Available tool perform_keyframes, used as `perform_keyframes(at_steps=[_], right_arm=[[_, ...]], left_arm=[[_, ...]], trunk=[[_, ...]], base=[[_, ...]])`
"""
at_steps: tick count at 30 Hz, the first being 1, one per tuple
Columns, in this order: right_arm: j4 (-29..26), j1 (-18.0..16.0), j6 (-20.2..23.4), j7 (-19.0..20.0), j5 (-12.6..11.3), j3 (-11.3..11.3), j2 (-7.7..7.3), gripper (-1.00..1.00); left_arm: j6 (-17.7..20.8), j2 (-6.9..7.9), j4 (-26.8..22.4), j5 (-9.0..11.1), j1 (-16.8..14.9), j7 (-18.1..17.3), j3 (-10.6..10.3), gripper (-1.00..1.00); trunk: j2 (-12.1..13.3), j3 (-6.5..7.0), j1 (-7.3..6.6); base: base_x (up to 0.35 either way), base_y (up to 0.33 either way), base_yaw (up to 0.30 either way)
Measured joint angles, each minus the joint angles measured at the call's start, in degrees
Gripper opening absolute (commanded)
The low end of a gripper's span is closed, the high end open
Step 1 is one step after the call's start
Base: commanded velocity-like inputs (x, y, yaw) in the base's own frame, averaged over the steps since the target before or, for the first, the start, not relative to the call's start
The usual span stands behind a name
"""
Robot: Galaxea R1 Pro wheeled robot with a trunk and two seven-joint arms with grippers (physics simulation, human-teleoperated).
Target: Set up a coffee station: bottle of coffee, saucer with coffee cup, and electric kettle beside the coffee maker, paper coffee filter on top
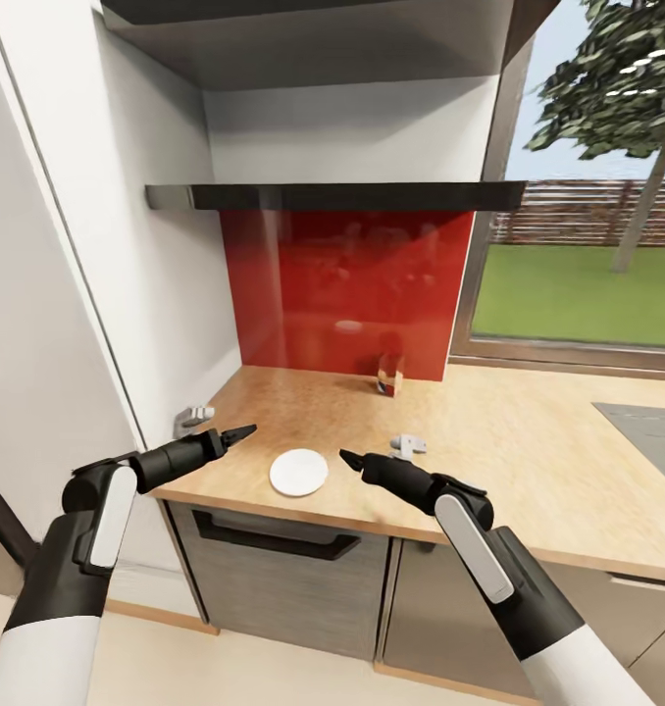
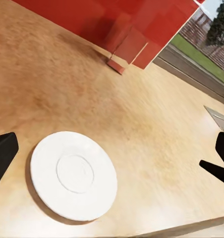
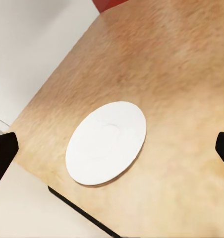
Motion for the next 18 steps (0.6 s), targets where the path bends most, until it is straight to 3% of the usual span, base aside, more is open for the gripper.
perform_keyframes(at_steps=[12,18], right_arm=[[0.2,0.2,0.0,0.0,0.0,0.0,0.0,1.0],[0.3,0.3,0.0,0.0,0.0,0.1,-0.01,1.0]], left_arm=[[0.0,-1.96,1.2,-0.2,0.0,0.8,0.1,1.0],[0.0,-2.13,1.7,-0.2,0.0,0.8,0.4,1.0]], trunk=[[0.0,0.0,-0.01],[0.0,0.0,0.01]], base=[[0.15,0.0,-0.001],[0.025,0.0,-0.141]])
